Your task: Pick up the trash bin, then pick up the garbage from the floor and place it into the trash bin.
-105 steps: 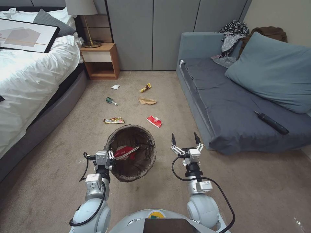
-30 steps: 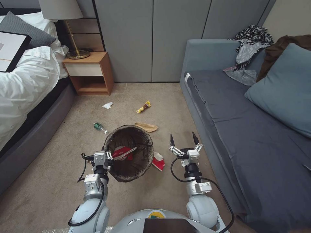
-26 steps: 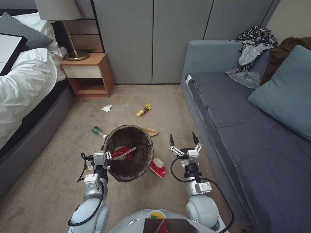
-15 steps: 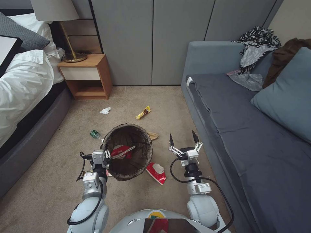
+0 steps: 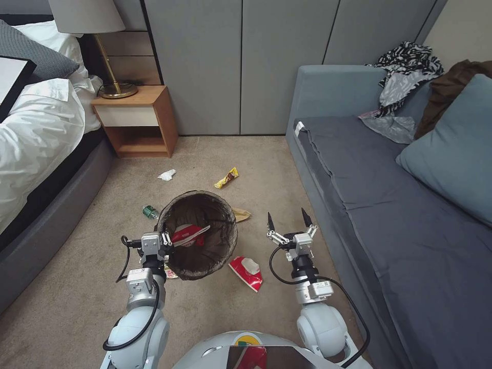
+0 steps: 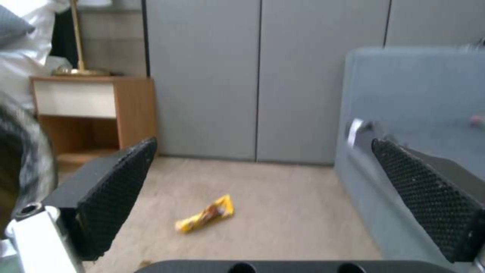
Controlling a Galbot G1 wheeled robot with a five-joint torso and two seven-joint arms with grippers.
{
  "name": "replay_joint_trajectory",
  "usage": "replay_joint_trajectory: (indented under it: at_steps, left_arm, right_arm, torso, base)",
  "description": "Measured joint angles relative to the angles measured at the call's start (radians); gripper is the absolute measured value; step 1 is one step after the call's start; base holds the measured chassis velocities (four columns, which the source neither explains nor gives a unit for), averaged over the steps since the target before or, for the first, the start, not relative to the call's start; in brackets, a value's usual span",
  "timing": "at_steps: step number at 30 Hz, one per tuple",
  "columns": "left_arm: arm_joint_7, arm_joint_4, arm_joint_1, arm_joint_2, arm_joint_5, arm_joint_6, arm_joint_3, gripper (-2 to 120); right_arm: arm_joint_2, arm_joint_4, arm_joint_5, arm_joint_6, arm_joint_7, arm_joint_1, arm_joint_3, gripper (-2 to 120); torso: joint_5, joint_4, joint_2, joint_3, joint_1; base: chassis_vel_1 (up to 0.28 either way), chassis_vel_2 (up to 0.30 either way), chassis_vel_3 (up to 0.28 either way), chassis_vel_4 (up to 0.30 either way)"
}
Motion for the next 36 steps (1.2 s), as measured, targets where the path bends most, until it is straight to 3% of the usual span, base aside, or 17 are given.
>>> replay_joint_trajectory:
  at_steps: [3, 5, 7, 10, 11, 12, 13, 14, 15, 16, 20, 29, 36]
  left_arm:
    - [0.0, 0.0, -0.006, 0.0, 0.0, 0.003, -0.003, 3]
    - [0.0, -0.001, -0.021, 0.0, -0.002, 0.009, -0.011, 3]
    - [0.0, -0.001, -0.022, 0.0, -0.002, 0.01, -0.012, 3]
    - [0.0, -0.001, -0.037, 0.002, -0.011, 0.017, -0.018, 3]
    - [0.0, -0.001, -0.037, 0.002, -0.011, 0.017, -0.018, 3]
    - [0.0, -0.002, -0.042, 0.004, -0.013, 0.019, -0.021, 3]
    - [0.0, -0.002, -0.05, 0.005, -0.016, 0.023, -0.025, 3]
    - [0.0, -0.002, -0.05, 0.005, -0.016, 0.023, -0.025, 3]
    - [-0.001, -0.002, -0.051, 0.005, -0.017, 0.023, -0.025, 3]
    - [-0.001, 0.0, -0.049, 0.003, -0.015, 0.023, -0.024, 3]
    - [-0.001, 0.01, -0.047, -0.005, -0.008, 0.023, -0.024, 3]
    - [-0.001, 0.021, -0.047, -0.012, -0.001, 0.02, -0.018, 3]
    - [-0.001, 0.021, -0.04, -0.014, 0.009, 0.019, -0.013, 3]
  right_arm:
    - [-0.017, 0.006, 0.03, -0.044, 0.01, 0.004, -0.008, 100]
    - [-0.062, 0.018, 0.117, -0.138, 0.026, 0.017, -0.029, 100]
    - [-0.066, 0.019, 0.13, -0.15, 0.027, 0.018, -0.032, 100]
    - [-0.133, 0.03, 0.228, -0.264, 0.017, 0.028, -0.064, 100]
    - [-0.133, 0.03, 0.228, -0.264, 0.017, 0.028, -0.064, 100]
    - [-0.16, 0.03, 0.262, -0.303, 0.011, 0.034, -0.079, 100]
    - [-0.234, 0.019, 0.348, -0.404, 0.004, 0.061, -0.118, 100]
    - [-0.234, 0.019, 0.348, -0.404, 0.004, 0.061, -0.118, 100]
    - [-0.283, 0.002, 0.391, -0.451, 0.005, 0.08, -0.142, 100]
    - [-0.401, -0.031, 0.499, -0.537, 0.028, 0.121, -0.203, 100]
    - [-0.485, -0.077, 0.586, -0.63, 0.051, 0.164, -0.283, 100]
    - [-0.499, -0.147, 0.632, -0.692, 0.057, 0.19, -0.349, 100]
    - [-0.502, -0.214, 0.606, -0.672, -0.057, 0.23, -0.363, 100]
  torso:
    - [0.0, 0.0, 0.0, 0.0, 0.0]
    - [-0.0001, 0.0001, 0.0, 0.0, 0.0]
    - [0.0, 0.0001, 0.0, 0.0, 0.0]
    - [-0.0001, 0.0, 0.0, 0.0, 0.0]
    - [-0.0001, 0.0, 0.0, 0.0, 0.0]
    - [0.0002, -0.0001, 0.0, 0.0, 0.0]
    - [0.0001, 0.0, 0.0, 0.0, 0.0]
    - [0.0001, 0.0, 0.0, 0.0, 0.0]
    - [0.0005, 0.0, 0.0, 0.0, 0.0]
    - [0.0002, 0.0001, 0.0, 0.0, 0.0]
    - [0.0003, 0.0001, 0.0, 0.0, 0.0]
    - [0.0001, 0.0, 0.0, 0.0, 0.0]
    - [-0.0001, 0.0, 0.0, 0.0, 0.0]
  base:
    - [0.0, 0.0, 0.0, 0.0]
    - [0.0, 0.0, 0.0, 0.0]
    - [0.0, 0.0, 0.0, 0.0]
    - [0.0, 0.0, 0.0, 0.0]
    - [0.0, 0.0, 0.0, 0.0]
    - [0.0, 0.0, 0.0, 0.0]
    - [0.0, 0.0, 0.0, 0.0]
    - [0.0, 0.0, 0.0, 0.0]
    - [0.0, 0.0, 0.0, 0.0]
    - [0.0, 0.0, 0.0, 0.0]
    - [0.0, 0.0, 0.0, 0.0]
    - [0.0, 0.0, 0.0, 0.0]
    - [0.0, 0.0, 0.0, 0.0]
